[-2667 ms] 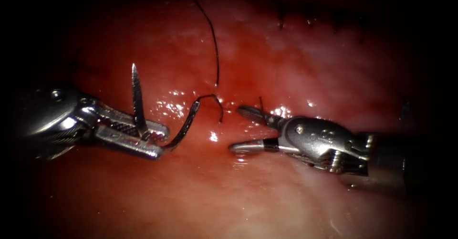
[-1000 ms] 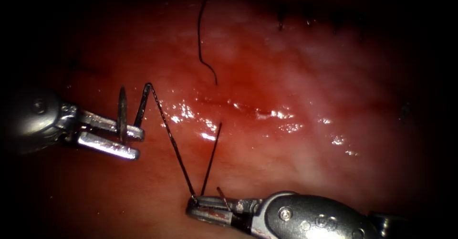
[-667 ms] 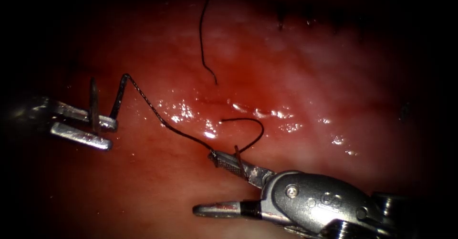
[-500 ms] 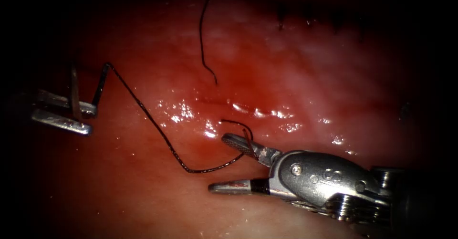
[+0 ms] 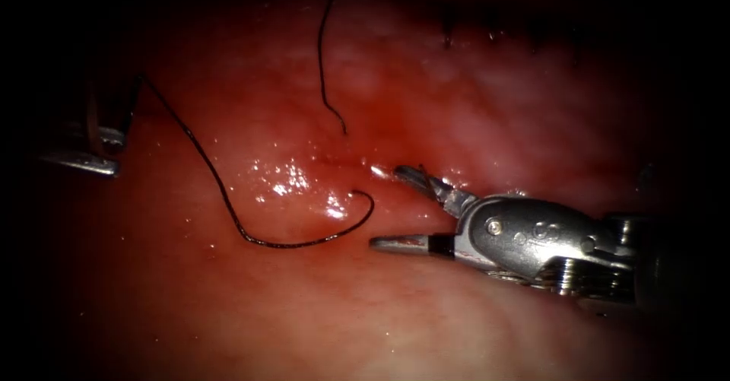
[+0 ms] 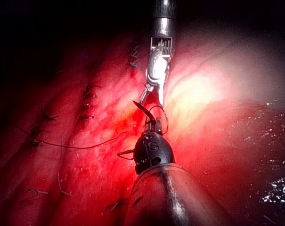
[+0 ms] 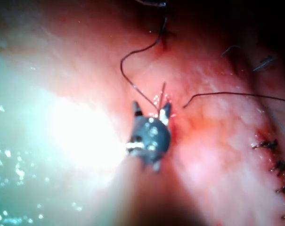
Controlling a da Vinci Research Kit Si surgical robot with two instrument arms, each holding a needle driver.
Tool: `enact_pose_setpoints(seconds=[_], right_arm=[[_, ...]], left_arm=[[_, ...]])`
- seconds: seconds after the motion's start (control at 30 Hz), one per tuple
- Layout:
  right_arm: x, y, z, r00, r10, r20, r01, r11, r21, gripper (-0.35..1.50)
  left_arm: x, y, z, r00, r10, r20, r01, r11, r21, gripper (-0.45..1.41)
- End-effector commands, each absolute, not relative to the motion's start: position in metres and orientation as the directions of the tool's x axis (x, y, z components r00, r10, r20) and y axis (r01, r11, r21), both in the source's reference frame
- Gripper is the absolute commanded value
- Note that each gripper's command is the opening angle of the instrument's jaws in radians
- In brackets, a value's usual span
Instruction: Wound Closure
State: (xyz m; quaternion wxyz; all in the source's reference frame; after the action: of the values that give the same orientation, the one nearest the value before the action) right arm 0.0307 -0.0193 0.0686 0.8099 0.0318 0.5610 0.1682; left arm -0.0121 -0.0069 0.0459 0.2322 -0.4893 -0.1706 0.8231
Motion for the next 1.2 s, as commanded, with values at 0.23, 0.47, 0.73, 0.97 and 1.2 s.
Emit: enact_pose_setpoints(seconds=[0.23,0.47,0.73,0.97,1.2], right_arm=[[0.0337,-0.020,0.073,0.320,0.258,-0.912,-0.241,0.953,0.186,-0.13],[0.0290,-0.020,0.072,0.341,0.266,-0.902,-0.266,0.947,0.179,-0.35],[0.0307,-0.022,0.066,0.288,0.277,-0.917,-0.227,0.950,0.215,-0.35],[0.0346,-0.027,0.057,0.260,0.242,-0.935,-0.150,0.966,0.209,-0.35],[0.0372,-0.032,0.052,0.242,0.235,-0.941,-0.082,0.972,0.222,-0.35]], left_arm=[[-0.0124,-0.007,0.047,-0.408,0.552,-0.727,-0.216,-0.832,-0.511,-0.45],[-0.0126,-0.007,0.047,-0.407,0.553,-0.727,-0.216,-0.831,-0.512,-0.45],[-0.0144,-0.008,0.048,-0.400,0.552,-0.732,-0.202,-0.832,-0.517,-0.45],[-0.0158,-0.008,0.049,-0.396,0.542,-0.741,-0.190,-0.838,-0.512,-0.45],[-0.0147,-0.008,0.049,-0.395,0.541,-0.742,-0.175,-0.838,-0.517,-0.45]])
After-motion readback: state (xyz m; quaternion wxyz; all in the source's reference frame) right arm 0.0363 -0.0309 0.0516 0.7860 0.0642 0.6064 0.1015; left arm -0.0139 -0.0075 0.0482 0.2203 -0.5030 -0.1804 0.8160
